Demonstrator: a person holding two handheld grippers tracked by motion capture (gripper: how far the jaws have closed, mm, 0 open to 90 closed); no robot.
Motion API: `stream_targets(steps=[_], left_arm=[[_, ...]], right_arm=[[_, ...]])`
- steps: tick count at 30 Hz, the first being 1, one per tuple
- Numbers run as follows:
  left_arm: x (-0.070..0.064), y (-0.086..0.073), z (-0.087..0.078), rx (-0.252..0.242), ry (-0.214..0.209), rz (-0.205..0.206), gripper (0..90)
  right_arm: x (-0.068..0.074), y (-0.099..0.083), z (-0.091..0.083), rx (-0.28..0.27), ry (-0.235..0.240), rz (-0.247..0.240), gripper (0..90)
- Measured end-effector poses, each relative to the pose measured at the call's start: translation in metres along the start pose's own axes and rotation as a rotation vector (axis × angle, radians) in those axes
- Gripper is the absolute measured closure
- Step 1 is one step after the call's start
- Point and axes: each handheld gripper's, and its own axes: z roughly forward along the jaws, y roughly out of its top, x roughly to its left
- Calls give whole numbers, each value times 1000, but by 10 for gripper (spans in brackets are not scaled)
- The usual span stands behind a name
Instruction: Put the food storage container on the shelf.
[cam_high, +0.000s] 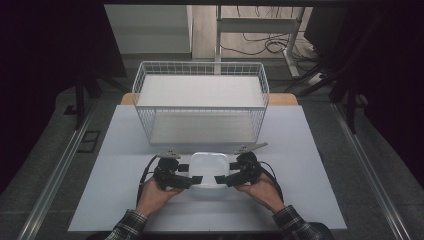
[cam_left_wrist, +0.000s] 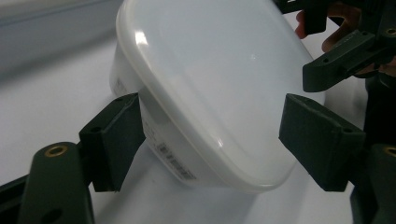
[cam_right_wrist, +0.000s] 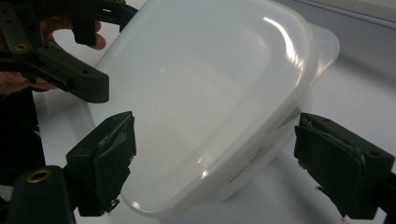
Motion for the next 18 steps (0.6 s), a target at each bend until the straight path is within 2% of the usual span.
stream_targets(steps=[3,6,7,10,12,14,15,16,17,18], left_arm=[[-5,-3,-9,-3,23,4,337],[-8,-4,-18,-15,43,9,509],[-8,-5,-19,-16,45,8,532],[-11,-7,-24,-19,56,-2,604],[-14,-7,-26,-30,89,7,652],[-16,-7,-26,-34,133,19,744],[-17,-8,-23,-31,165,39,791],[-17,-9,-21,-40,175,35,788],[-16,-8,-21,-46,174,19,788],[-15,-8,-21,-54,169,9,787]], right_arm=[[6,-2,-8,-6,-28,-12,273],[11,-5,-19,-37,-62,-7,464],[12,-6,-23,-41,-64,-4,519],[14,-9,-27,-65,-65,46,604],[15,-11,-30,-99,-70,64,665],[16,-11,-33,-130,-83,75,758],[16,-12,-34,-140,-102,66,770],[20,-12,-31,-148,-146,32,774],[20,-12,-31,-148,-146,32,774],[21,-12,-31,-171,-150,37,779]])
